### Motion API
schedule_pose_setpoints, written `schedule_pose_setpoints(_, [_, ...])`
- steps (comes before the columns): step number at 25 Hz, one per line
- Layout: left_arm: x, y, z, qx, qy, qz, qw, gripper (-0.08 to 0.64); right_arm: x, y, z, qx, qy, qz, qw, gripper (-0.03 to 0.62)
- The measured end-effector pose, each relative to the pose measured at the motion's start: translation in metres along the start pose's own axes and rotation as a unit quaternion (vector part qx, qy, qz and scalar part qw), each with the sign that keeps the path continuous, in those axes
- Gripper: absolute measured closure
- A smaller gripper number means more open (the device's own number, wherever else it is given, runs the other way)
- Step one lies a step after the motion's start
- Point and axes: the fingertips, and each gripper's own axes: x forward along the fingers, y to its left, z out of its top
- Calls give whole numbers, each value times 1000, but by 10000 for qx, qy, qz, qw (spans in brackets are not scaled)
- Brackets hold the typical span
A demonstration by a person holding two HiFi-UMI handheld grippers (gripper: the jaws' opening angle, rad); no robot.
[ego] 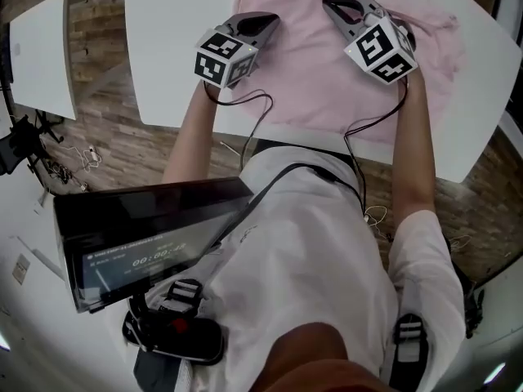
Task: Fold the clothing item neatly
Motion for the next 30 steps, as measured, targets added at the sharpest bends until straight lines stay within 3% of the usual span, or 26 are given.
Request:
schedule_pose_setpoints(1, [3,12,15,66,-130,99,9998,558,3,7,-11,57,142,82,9998,589])
schedule_pose_setpoints(2, [9,28,29,188,-202,266,9993,557,6,4,-22,99,303,-111,9994,589])
schedule_pose_setpoints(4, [20,73,49,400,-208,794,9958,557,1,-28,-44,46,632,-1200,9908,589])
schedule_pose_setpoints(6, [24,119,61,338,-140,1366,9899,557,-23,-65,-60,182,744,-2287,9705,589])
schedule_pose_setpoints(8, [16,149,65,109,-148,1775,9839,557,-59,-74,-73,920,477,-2526,9620,589])
schedule_pose_setpoints(10, [-1,155,64,-134,-289,2002,9792,558,-94,-61,-95,1635,283,-2305,9588,589])
schedule_pose_setpoints(12, [-17,127,62,-373,-515,1616,9848,558,-121,-48,-134,1881,510,-2294,9536,589])
schedule_pose_setpoints(14, [-19,80,53,-504,-623,681,9945,557,-137,-50,-176,1945,821,-2528,9442,589])
schedule_pose_setpoints(16, [-6,52,37,-515,-503,171,9973,558,-145,-68,-208,2121,947,-2844,9301,589])
schedule_pose_setpoints(20, [22,68,4,-464,41,571,9973,558,-160,-98,-255,2581,989,-3182,9068,589])
schedule_pose_setpoints(24, [26,76,-1,-518,227,616,9965,558,-194,-94,-257,2905,656,-3624,8832,589])
schedule_pose_setpoints(25, [24,78,-2,-535,252,644,9962,558,-194,-87,-250,2944,564,-3564,8850,589])
schedule_pose_setpoints(27, [18,80,3,-622,160,711,9954,558,-180,-70,-241,2835,694,-3250,8995,589])
schedule_pose_setpoints(30, [7,64,12,-705,-153,428,9965,558,-151,-58,-250,2548,1058,-2985,9137,589])
